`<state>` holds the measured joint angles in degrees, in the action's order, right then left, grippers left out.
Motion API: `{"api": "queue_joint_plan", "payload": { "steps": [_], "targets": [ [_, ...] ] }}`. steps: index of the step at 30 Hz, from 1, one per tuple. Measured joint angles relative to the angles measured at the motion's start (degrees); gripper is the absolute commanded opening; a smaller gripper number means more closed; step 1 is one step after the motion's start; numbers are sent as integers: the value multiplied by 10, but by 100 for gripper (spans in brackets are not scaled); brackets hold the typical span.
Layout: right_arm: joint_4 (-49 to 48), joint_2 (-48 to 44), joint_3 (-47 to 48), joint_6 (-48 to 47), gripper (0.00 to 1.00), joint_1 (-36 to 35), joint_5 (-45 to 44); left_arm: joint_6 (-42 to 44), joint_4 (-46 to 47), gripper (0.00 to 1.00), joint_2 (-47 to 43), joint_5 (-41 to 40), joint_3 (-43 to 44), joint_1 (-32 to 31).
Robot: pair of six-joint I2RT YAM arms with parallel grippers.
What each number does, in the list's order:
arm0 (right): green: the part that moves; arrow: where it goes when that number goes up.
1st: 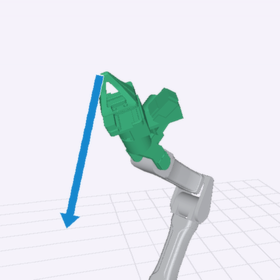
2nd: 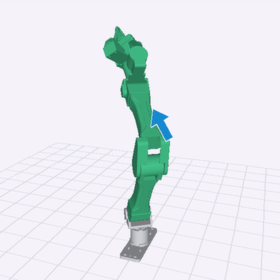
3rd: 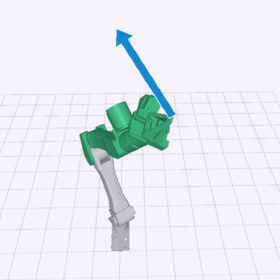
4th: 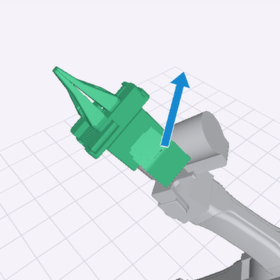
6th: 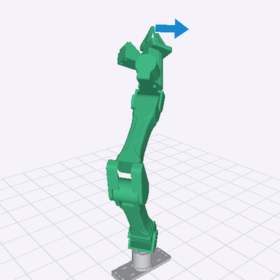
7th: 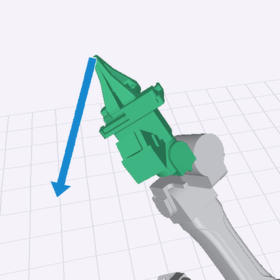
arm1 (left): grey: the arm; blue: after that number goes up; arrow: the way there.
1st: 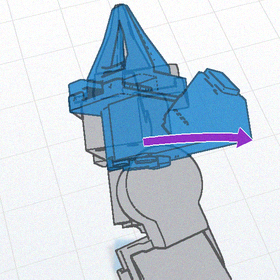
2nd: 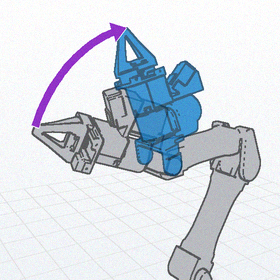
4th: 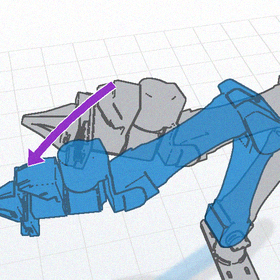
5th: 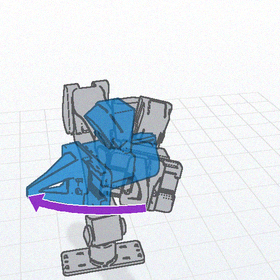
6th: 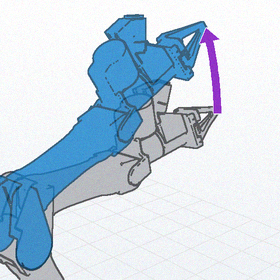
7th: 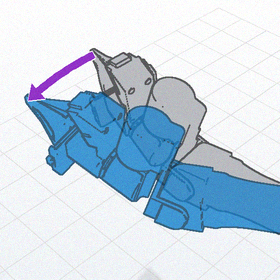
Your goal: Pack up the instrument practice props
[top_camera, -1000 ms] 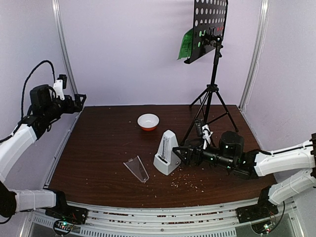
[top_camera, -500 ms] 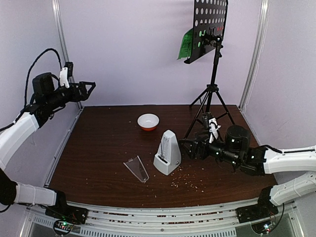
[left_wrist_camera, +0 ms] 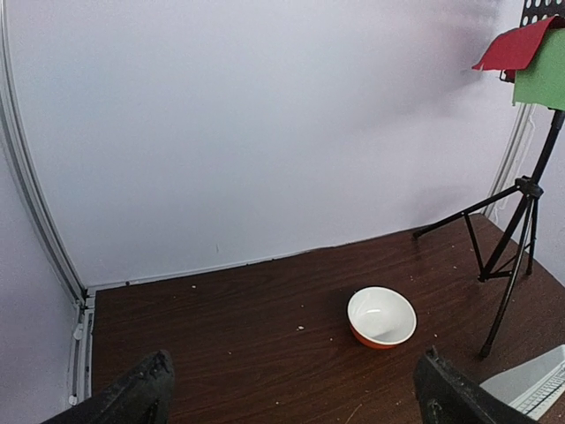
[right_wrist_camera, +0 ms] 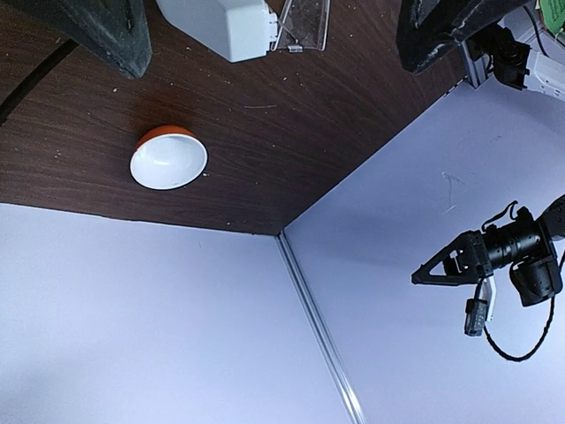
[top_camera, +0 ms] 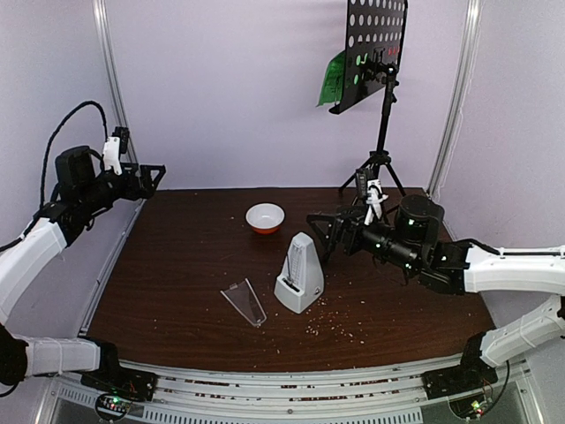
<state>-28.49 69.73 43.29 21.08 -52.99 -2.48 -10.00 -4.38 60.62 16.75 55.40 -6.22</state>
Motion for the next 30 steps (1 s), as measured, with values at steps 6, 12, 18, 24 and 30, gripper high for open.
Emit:
{"api": "queue_joint_plan", "payload": {
  "steps": [6,12,18,24,30],
  "targets": [
    [-6,64,44,-13,100,0,59,2,0,98,-1,-5,0,0],
    [-15,97,50,-28,100,0,84,3,0,98,-1,-9,0,0],
    [-18,98,50,-36,100,8,85,3,0,98,-1,-12,0,0],
    [-47,79,12,-33,100,33,103,5,0,98,-1,-18,-1,0],
    [-89,77,-24,-33,100,36,143,5,-1,98,-1,-22,-5,0]
  ]
}}
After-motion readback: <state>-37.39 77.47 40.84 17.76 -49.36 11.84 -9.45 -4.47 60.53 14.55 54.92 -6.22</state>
